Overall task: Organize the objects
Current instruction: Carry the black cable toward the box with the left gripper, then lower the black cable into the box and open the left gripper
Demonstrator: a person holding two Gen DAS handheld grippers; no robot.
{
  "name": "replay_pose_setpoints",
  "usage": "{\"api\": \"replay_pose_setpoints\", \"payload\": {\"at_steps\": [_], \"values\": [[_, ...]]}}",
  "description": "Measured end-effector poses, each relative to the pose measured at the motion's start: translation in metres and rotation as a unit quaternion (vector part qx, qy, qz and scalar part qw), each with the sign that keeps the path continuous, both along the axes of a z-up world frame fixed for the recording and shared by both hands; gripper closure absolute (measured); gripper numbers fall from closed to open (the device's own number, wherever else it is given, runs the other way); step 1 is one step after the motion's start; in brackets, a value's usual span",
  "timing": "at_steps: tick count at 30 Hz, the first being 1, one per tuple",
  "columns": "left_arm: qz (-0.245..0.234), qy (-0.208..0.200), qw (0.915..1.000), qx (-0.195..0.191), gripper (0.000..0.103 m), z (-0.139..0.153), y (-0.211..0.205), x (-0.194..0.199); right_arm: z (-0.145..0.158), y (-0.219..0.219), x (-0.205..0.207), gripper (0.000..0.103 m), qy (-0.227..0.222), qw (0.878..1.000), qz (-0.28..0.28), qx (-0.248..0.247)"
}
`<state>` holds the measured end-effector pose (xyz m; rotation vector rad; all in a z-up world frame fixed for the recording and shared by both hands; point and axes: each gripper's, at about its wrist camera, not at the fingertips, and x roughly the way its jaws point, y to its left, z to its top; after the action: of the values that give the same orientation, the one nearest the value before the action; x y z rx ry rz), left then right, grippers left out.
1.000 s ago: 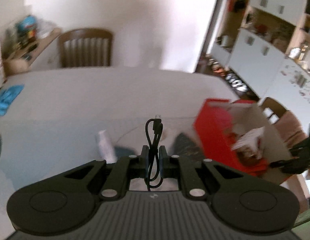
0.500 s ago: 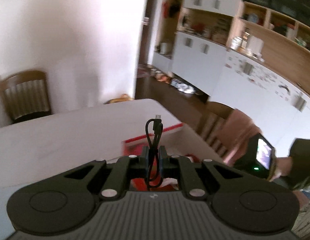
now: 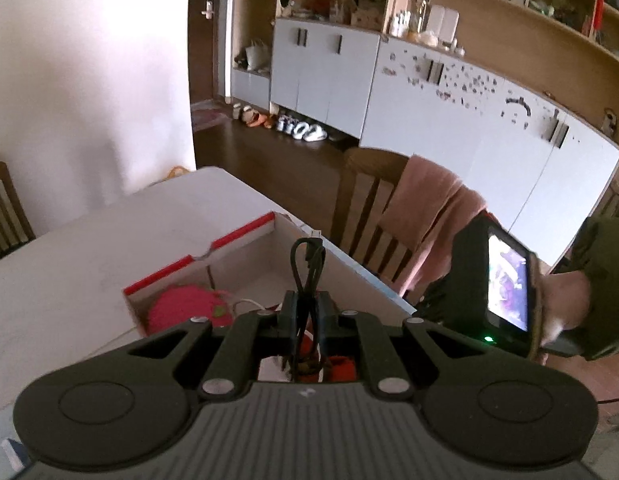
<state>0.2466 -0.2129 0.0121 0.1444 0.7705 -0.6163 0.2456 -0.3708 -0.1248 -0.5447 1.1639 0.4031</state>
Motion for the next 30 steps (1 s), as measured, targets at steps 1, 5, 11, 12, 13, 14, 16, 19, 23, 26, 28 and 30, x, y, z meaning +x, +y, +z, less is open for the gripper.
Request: {"api": "replay_pose_setpoints", "payload": {"at_steps": [1, 5, 11, 12, 13, 14, 16, 19, 23, 26, 28, 30], "values": [[-0.003, 0.003, 1.0, 0.002, 0.094, -0.005, -0.004, 0.003, 0.0, 0.0, 0.0, 0.093, 0.0, 1.0, 0.0, 0.0], [-0.019, 0.02, 0.9996, 0.008, 0.094, -0.025, -0.02, 0.01, 0.0, 0.0, -0.001, 0.092, -0.001, 1.0, 0.003, -0.003], [-0.047, 0.043, 0.9976, 0.027, 0.094, -0.054, -0.042, 0.013, -0.001, -0.001, 0.0, 0.092, 0.0, 1.0, 0.002, -0.003], [-0.05, 0.05, 0.9971, 0.029, 0.094, -0.059, -0.046, 0.015, -0.001, -0.001, 0.0, 0.092, 0.0, 1.0, 0.002, -0.004], [-0.05, 0.054, 0.9967, 0.032, 0.094, -0.064, -0.048, 0.015, -0.001, -0.001, 0.0, 0.092, 0.0, 1.0, 0.002, -0.004], [-0.05, 0.059, 0.9963, 0.037, 0.094, -0.068, -0.051, 0.016, -0.001, -0.001, 0.0, 0.092, 0.001, 1.0, 0.002, -0.004], [-0.054, 0.075, 0.995, 0.038, 0.094, -0.076, -0.054, 0.019, -0.001, -0.002, 0.001, 0.092, 0.001, 1.0, 0.001, -0.005], [-0.053, 0.088, 0.994, 0.039, 0.094, -0.084, -0.055, 0.021, 0.0, -0.003, 0.002, 0.092, 0.002, 1.0, -0.004, -0.002], [-0.051, 0.1, 0.9922, 0.054, 0.094, -0.095, -0.054, 0.023, -0.001, -0.003, 0.001, 0.092, 0.001, 1.0, -0.004, -0.003], [-0.054, 0.107, 0.9906, 0.066, 0.094, -0.102, -0.051, 0.021, -0.001, -0.003, 0.001, 0.092, 0.001, 1.0, -0.005, -0.004], [-0.051, 0.113, 0.9899, 0.069, 0.094, -0.105, -0.05, 0.021, -0.001, -0.003, 0.001, 0.092, 0.001, 1.0, -0.005, -0.004], [-0.049, 0.119, 0.9891, 0.071, 0.094, -0.108, -0.049, 0.021, -0.001, -0.002, 0.0, 0.092, 0.002, 1.0, -0.005, -0.004]]}}
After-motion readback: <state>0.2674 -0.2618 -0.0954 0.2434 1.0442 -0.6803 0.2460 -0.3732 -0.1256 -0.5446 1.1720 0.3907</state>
